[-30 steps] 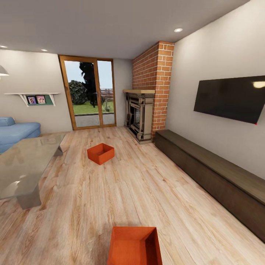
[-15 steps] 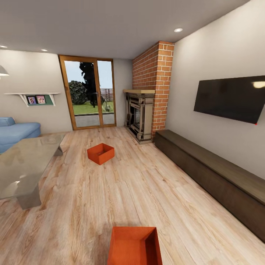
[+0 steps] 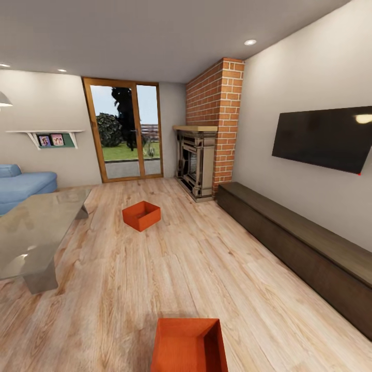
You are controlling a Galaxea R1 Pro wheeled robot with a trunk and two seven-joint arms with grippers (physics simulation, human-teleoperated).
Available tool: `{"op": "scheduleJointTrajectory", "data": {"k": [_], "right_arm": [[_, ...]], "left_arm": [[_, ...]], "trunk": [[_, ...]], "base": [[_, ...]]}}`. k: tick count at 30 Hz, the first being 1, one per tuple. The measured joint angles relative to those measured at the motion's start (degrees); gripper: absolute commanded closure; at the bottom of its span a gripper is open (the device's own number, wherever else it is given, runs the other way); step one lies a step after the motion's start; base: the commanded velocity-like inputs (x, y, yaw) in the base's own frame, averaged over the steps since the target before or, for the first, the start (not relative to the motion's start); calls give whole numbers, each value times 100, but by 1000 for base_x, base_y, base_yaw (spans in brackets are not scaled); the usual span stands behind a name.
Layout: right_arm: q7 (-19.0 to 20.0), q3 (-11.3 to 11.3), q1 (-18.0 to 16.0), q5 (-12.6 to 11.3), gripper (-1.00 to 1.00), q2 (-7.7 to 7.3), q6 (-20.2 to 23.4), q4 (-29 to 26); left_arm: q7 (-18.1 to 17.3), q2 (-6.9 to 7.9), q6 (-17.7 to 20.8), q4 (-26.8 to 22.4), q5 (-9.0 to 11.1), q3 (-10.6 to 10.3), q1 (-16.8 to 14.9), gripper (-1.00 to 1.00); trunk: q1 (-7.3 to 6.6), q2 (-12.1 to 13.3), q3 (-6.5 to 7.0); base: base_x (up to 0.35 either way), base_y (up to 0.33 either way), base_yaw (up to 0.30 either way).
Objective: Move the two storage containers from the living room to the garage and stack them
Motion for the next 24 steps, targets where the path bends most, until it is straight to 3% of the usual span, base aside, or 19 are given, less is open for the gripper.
{"op": "scheduleJointTrajectory", "data": {"k": [5, 6, 7, 10, 12, 14, 16, 24], "right_arm": [[-10, -7, 4, -1, -100, -13, -3, -52], [-10, -21, 0, -13, -100, -15, 1, -73], [-9, -50, -126, -41, -100, -5, 5, -89], [-17, -79, -417, -105, -100, 20, 11, -95], [-20, -118, -742, -291, -100, 39, 36, -96], [-20, -138, -976, -477, -100, 41, 49, -96], [-23, -144, -1321, -613, -100, 57, 76, -96], [-313, -151, -2188, -678, -100, 141, 237, -96]], "left_arm": [[-7, -22, 121, -1160, -6, -18, -1, -100], [-9, -27, 298, -1600, 3, -19, -3, -100], [4, -31, 874, -2269, -5, -24, -11, -100], [2, -32, 1501, -3017, -31, -27, -4, -100], [2, -11, 1764, -3460, -61, -31, -7, -100], [1, -3, 1861, -3521, -43, -32, -42, -100], [1, -3, 1877, -3207, -47, -33, -318, -100], [1, 0, 1869, -2190, -52, -38, -1521, -100]], "trunk": [[0, 0, 0], [0, 0, 1], [0, 0, 1], [0, 0, 1], [0, 0, 2], [0, 0, 1], [0, 1, 2], [0, 0, 1]], "base": [[0, 0, 0], [0, 0, 0], [0, 0, 0], [0, 0, 0], [0, 0, 0], [0, 0, 0], [0, 0, 0], [0, 0, 0]]}}
